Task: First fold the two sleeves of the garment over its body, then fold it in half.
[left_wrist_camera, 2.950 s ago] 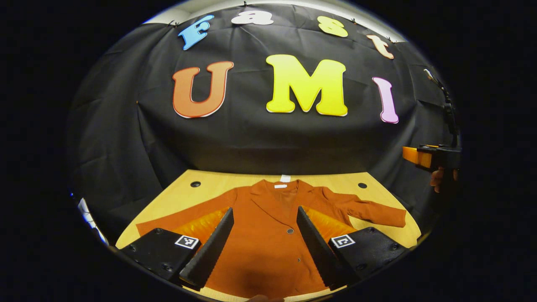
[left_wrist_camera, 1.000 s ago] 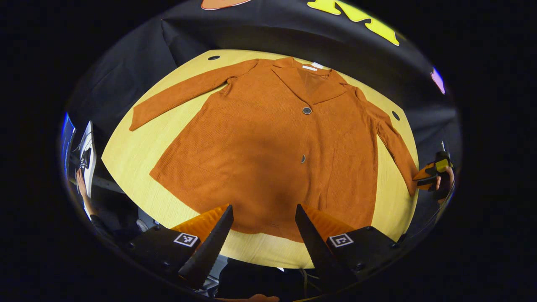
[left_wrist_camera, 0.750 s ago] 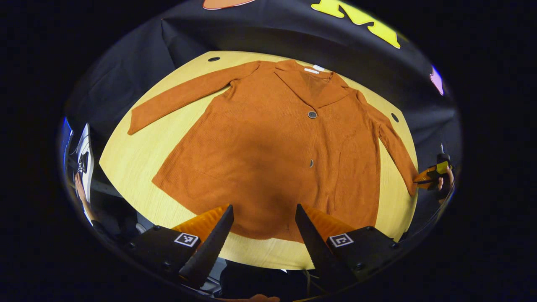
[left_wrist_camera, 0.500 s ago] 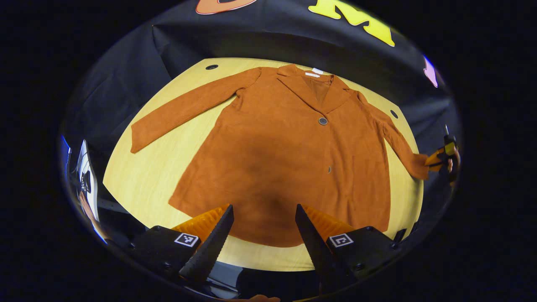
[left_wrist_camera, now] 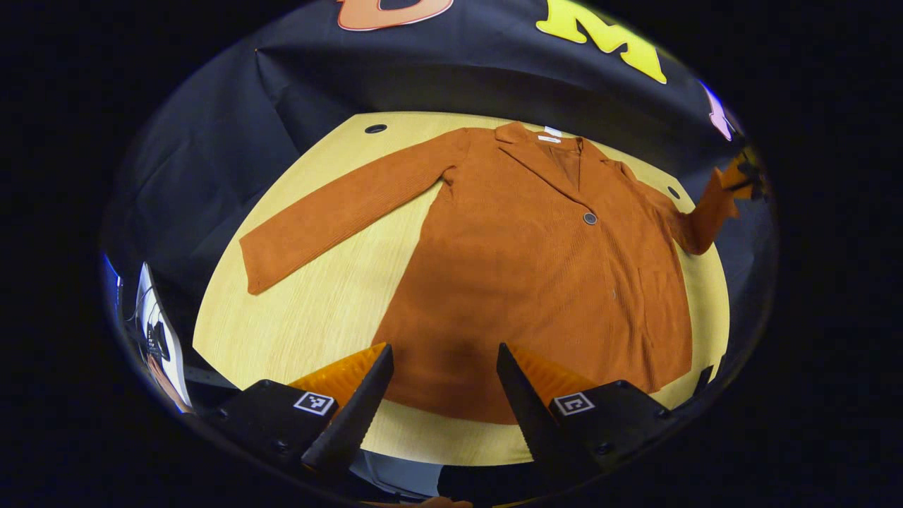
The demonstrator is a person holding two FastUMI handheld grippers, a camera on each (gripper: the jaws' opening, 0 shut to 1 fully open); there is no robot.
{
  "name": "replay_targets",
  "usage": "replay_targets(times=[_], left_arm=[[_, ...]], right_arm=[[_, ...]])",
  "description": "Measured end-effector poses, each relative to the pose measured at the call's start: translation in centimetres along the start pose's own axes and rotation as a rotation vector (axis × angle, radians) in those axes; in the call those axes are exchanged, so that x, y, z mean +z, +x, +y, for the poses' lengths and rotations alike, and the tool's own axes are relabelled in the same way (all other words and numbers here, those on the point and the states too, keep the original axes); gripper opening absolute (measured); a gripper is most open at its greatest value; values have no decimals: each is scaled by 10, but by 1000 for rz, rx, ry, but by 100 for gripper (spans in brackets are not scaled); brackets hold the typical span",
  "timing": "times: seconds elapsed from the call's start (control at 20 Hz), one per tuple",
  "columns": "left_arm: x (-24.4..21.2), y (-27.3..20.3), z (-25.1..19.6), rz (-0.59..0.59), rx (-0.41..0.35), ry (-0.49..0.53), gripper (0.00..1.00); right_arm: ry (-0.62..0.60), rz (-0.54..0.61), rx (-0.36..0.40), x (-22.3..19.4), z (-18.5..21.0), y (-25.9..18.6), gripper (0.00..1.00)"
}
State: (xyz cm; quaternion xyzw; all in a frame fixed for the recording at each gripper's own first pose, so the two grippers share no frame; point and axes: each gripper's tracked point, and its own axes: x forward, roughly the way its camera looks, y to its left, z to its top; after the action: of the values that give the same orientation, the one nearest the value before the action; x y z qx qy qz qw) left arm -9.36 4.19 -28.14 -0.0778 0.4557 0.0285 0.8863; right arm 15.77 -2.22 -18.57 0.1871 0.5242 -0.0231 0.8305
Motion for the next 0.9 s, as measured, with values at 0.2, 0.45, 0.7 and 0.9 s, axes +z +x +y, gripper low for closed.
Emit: replay_targets(times=[0.2,0.45,0.7,0.9], left_arm=[[-12,1,26,-4,-10,24,97],[-21,12,69,13,10,-51,96],[-33,24,97,36,2,-124,96],[-43,25,119,39,18,-180,96]], right_arm=[[-116,3,92,-19,130,-3,11],[-259,56,190,-71,272,27,11],[-316,87,177,-106,340,81,12],[-284,107,144,-119,357,121,11]])
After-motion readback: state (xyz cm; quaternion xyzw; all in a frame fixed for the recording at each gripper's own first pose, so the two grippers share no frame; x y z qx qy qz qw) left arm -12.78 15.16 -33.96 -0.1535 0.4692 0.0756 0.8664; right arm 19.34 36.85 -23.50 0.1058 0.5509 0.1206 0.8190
